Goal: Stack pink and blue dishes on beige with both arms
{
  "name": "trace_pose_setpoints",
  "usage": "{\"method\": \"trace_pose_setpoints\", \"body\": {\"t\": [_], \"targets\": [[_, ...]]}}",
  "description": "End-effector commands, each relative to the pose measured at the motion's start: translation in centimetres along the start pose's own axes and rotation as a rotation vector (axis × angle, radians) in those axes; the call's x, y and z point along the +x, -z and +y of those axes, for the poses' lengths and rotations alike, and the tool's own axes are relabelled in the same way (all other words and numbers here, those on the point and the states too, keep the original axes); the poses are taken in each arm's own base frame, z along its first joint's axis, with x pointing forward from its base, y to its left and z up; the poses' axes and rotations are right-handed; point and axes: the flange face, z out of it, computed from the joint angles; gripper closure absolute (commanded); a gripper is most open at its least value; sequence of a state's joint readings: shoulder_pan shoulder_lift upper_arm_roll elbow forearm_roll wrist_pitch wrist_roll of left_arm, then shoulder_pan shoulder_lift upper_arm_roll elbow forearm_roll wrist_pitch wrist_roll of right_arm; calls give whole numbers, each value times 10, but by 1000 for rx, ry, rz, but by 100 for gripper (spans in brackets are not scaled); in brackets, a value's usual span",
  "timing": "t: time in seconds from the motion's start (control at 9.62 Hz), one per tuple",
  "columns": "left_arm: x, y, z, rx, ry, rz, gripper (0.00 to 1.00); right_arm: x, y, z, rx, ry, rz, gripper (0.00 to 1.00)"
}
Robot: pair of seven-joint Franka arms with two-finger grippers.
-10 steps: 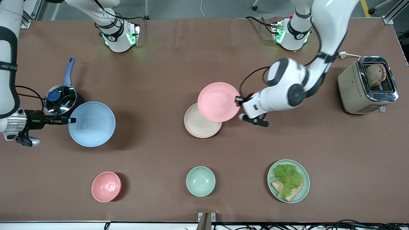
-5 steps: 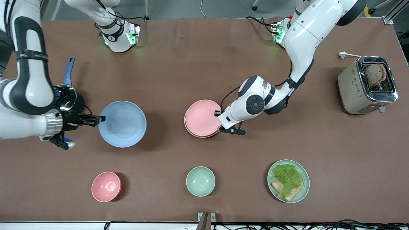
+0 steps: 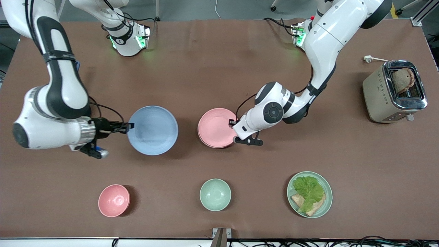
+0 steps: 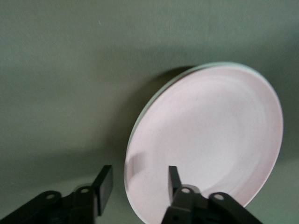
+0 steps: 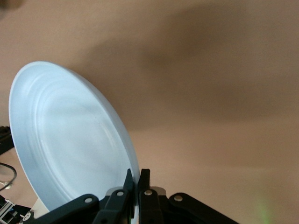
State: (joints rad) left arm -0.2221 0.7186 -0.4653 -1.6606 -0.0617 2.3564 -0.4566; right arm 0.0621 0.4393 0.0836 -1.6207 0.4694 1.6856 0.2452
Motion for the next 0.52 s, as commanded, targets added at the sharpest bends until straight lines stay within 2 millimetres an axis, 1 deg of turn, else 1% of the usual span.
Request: {"method": "trace_pose_setpoints", "body": {"t": [0.0, 0.1, 0.21, 0.31, 0.42], "targets": [[2, 92, -18, 48, 13, 32, 0, -21, -43, -38, -3, 15, 19, 99], [-1, 152, -32, 67, 40, 58, 0, -27, -72, -56, 14, 34, 45, 99], [-10, 197, -45, 118, 53, 68, 0, -36, -96, -78, 29, 64, 75, 99], [-12, 243, -80, 171, 100, 91, 0, -41, -127, -96, 47, 58, 94, 98], [-19, 283, -106, 212, 45, 95, 0, -45, -160, -116, 66, 68, 111, 97]]}}
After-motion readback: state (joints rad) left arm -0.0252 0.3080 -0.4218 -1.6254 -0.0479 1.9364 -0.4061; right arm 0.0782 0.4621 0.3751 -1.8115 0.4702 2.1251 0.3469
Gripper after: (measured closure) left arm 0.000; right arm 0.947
